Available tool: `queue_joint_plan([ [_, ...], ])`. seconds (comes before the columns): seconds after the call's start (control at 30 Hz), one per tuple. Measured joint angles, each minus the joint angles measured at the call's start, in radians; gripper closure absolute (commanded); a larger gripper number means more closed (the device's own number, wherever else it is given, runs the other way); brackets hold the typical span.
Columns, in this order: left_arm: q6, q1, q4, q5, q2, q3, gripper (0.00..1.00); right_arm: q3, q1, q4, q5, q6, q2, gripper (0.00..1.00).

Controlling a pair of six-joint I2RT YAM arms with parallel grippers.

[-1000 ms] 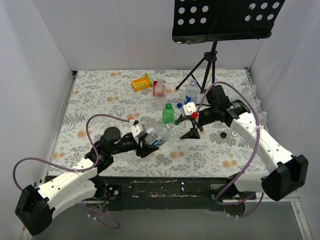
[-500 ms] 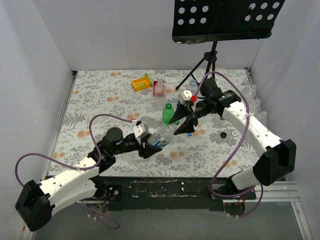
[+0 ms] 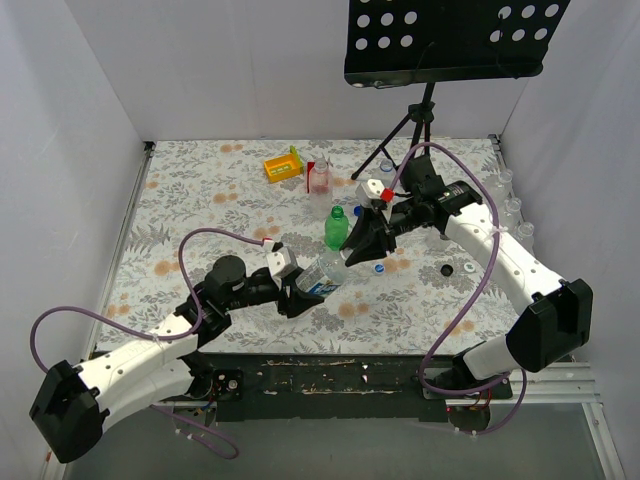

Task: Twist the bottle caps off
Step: Place the plastic bottle at the center of the board.

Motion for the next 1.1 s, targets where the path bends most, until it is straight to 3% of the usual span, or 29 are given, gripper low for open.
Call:
queue_joint_plan([
  [0.07, -0.001, -0.002, -0.008, -0.009, -0.008, 0.000, 0.35, 0.000, 0.002, 0.002, 0.002, 0.004, 0.000, 0.99],
  [0.23, 0.002, -0.004, -0.026, -0.074, -0.061, -0.001, 0.02, -0.018, 0.004, 0.010, 0.037, 0.027, -0.025, 0.99],
  [0.73, 0.152, -0.003, -0.252, -0.304, -0.238, 0.023, 0.02, -0.082, -0.165, -0.002, 0.161, 0.044, -0.174, 0.99],
  [1.1, 0.184, -0.003, -0.283, -0.425, -0.296, -0.004, 0.02, 0.022, -0.219, -0.060, 0.432, 0.075, -0.129, 0.99],
])
